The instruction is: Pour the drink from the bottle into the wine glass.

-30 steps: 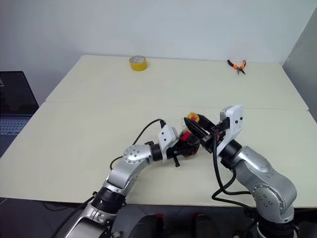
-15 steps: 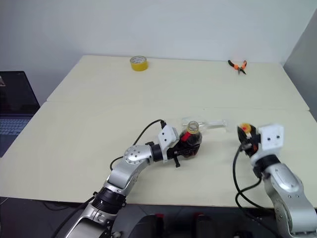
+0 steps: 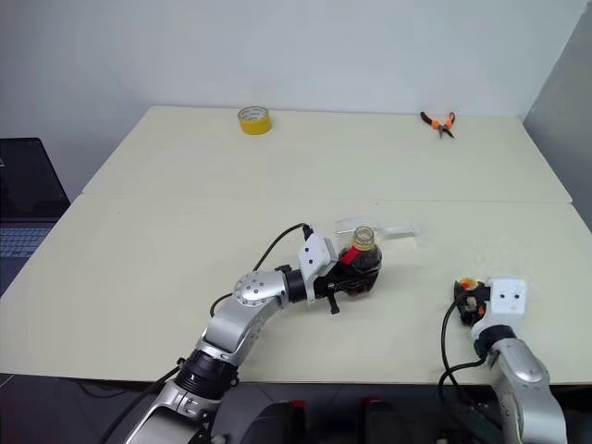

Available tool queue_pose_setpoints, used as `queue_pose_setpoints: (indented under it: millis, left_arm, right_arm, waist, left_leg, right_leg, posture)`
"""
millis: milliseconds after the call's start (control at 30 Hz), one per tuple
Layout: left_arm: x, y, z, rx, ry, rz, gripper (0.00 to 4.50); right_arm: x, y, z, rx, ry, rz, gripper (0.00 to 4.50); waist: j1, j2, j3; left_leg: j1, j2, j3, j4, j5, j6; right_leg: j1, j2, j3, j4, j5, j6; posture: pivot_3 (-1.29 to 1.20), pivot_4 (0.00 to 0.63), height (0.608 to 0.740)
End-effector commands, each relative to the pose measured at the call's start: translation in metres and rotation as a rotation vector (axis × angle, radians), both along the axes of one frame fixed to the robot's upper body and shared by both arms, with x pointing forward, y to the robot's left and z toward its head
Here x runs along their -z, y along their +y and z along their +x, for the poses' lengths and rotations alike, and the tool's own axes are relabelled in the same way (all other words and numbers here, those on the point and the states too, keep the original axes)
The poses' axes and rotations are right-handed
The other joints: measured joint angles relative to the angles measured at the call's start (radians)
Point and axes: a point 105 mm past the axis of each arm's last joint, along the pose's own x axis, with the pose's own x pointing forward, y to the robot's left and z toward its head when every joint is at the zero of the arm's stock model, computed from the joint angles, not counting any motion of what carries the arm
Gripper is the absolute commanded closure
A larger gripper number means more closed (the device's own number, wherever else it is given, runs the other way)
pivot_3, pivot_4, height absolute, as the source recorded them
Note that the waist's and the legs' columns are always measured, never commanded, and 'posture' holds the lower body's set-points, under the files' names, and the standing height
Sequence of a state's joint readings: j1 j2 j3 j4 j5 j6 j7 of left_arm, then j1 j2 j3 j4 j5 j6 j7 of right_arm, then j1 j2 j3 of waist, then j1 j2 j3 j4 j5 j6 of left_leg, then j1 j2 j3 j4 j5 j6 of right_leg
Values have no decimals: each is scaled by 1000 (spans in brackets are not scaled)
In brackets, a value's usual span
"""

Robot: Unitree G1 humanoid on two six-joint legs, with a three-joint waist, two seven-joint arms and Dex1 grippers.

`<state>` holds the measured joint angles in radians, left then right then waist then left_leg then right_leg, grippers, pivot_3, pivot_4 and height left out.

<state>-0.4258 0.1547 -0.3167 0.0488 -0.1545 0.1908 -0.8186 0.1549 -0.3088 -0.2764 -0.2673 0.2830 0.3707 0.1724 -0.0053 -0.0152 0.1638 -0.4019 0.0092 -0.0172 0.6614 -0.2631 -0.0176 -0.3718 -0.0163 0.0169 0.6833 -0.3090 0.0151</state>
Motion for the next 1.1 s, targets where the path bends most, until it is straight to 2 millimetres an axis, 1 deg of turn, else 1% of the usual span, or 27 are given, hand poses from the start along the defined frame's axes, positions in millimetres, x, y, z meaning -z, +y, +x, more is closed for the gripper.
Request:
queue_pose_setpoints:
  millis: [33,67,100,167,267,367,433,467,533,567,600,633,700,733,800,867,1033,1100]
  left_arm:
    - [-22,-6,-6,40,-68,-47,3754]
    - [-23,-5,-6,41,-67,-47,3754]
    - [-23,-5,-7,44,-67,-47,3754]
    - [-23,-4,-7,48,-68,-46,3754]
    - [-24,-2,-7,43,-72,-48,3754]
    - [-26,2,-4,26,-77,-52,3754]
    - [-27,4,-3,12,-78,-57,3754]
    - [-27,7,-1,-4,-76,-61,3754]
    - [-27,10,2,-23,-73,-65,3754]
    - [-28,14,4,-45,-71,-75,3754]
    - [-29,19,9,-83,-57,-95,3754]
    - [-31,27,14,-136,-36,-128,3754]
    - [-34,40,21,-212,-15,-172,3754]
    - [-35,44,23,-236,-13,-184,3754]
    - [-39,61,33,-342,-20,-218,3754]
    - [-41,75,42,-433,-24,-237,3754]
    - [-36,98,54,-570,-49,-208,3754]
    - [-34,117,67,-678,-107,-167,3754]
  right_arm:
    - [-3,1,2,-8,-27,-11,541]
    - [-2,2,2,-10,-25,-10,201]
    - [-1,3,1,-13,-23,-8,4]
    - [0,4,-2,-19,-19,-2,0]
    - [-11,4,-6,-34,-50,-23,0]
    - [-37,22,-9,-149,-138,-79,0]
    - [-50,32,-12,-202,-188,-87,0]
    - [-66,45,-14,-265,-241,-90,0]
    - [-83,60,-17,-336,-295,-94,0]
    - [-93,72,-19,-397,-322,-98,0]
    - [-104,91,-23,-511,-345,-102,0]
    - [-114,114,-31,-662,-355,-104,0]
    - [-121,140,-45,-880,-324,-92,0]
    - [-121,146,-49,-943,-298,-80,0]
    - [-125,152,-54,-1046,-258,-80,0]
    - [-130,154,-54,-1089,-244,-93,0]
    - [-143,158,-49,-1121,-270,-85,0]
    - [-149,166,-45,-1157,-293,-80,0]
  waist:
    - [-1,0,0]
    - [-1,0,0]
    - [-2,0,0]
    - [-2,0,0]
    - [0,1,0]
    - [0,1,0]
    - [-1,1,0]
    - [-1,1,0]
    - [-1,1,0]
    - [-1,1,0]
    - [-1,1,0]
    - [-4,1,0]
    - [-6,1,0]
    - [-5,0,0]
    - [-1,-1,1]
    - [3,-2,1]
    - [5,-3,2]
    - [5,-3,2]
  left_leg:
    - [0,0,0,0,0,0]
    - [0,0,0,0,0,0]
    - [0,1,0,0,0,0]
    - [1,1,0,0,0,0]
    - [0,1,0,0,0,0]
    - [0,0,0,0,0,0]
    - [0,0,0,0,0,0]
    - [0,1,0,0,0,0]
    - [0,1,-1,0,0,0]
    - [0,1,-1,0,0,0]
    - [0,1,-1,0,0,0]
    - [0,1,-1,0,0,0]
    - [0,1,0,1,0,0]
    - [0,1,-2,1,0,0]
    - [0,1,-4,1,0,0]
    - [0,0,-4,1,0,0]
    - [0,-1,-4,1,0,0]
    - [0,-1,-4,1,0,0]
  right_leg:
    - [0,0,0,0,0,0]
    - [0,0,0,0,0,0]
    - [0,0,0,0,0,0]
    - [0,1,0,1,0,0]
    - [0,1,0,1,0,0]
    - [0,0,0,0,0,0]
    - [0,0,0,0,0,0]
    - [0,0,0,0,0,0]
    - [0,1,0,0,0,0]
    - [0,1,0,0,0,0]
    - [0,1,-1,0,0,0]
    - [0,1,-1,0,0,0]
    - [0,1,0,0,0,0]
    - [1,1,-1,0,0,0]
    - [2,1,-3,-1,0,0]
    - [3,0,-4,-1,0,0]
    - [3,-1,-4,-2,0,0]
    - [3,-1,-3,-2,0,0]
  posture:
    - [0,150,740]
    - [0,150,740]
    - [0,150,740]
    - [0,150,740]
    - [0,150,740]
    - [0,150,740]
    - [0,150,740]
    - [0,150,740]
    - [0,150,740]
    - [0,150,740]
    - [0,150,740]
    - [0,150,740]
    - [0,150,740]
    - [0,150,740]
    - [0,150,740]
    - [0,150,740]
    - [0,150,740]
    - [0,150,740]
